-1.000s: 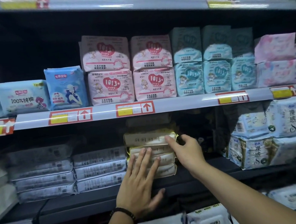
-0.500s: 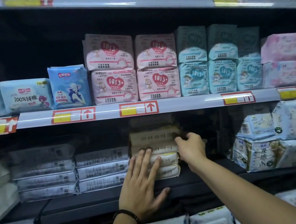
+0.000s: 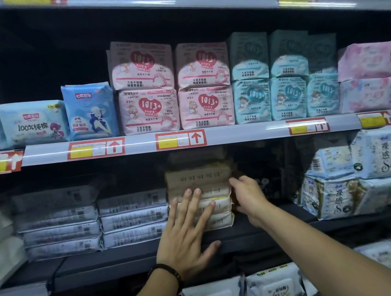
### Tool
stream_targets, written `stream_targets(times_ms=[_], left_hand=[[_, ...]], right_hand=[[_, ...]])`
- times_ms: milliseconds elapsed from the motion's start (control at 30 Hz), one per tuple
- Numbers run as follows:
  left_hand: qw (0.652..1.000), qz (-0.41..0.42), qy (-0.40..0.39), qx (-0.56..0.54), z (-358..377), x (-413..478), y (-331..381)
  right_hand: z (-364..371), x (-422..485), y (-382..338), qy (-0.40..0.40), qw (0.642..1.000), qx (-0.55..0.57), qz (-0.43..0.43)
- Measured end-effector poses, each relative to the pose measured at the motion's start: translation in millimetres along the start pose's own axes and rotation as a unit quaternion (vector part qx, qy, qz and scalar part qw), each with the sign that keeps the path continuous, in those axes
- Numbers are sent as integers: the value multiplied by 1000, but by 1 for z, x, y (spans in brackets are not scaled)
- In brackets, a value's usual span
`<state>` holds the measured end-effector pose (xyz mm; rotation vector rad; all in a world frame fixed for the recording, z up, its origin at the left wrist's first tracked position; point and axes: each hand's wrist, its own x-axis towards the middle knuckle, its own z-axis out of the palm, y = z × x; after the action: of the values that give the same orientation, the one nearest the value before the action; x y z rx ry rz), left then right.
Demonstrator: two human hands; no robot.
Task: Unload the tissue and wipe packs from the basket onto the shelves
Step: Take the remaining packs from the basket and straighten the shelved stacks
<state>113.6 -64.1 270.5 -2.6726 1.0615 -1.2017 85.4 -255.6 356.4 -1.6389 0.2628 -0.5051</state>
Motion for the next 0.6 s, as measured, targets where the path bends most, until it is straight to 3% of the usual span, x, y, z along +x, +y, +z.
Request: stream_targets(times_ms=[167,367,600], left_hand=[[999,-7,42,22,-18,26,0],[996,-54,-58,34,-6,38,-2],[985,-62,-144,73,-31,44,8]], right_hand=[[-6,-4,14,-64,987,85,117],[18,-7,13,-157,980,60,104],[-1,-12,8,-129,987,2,100]])
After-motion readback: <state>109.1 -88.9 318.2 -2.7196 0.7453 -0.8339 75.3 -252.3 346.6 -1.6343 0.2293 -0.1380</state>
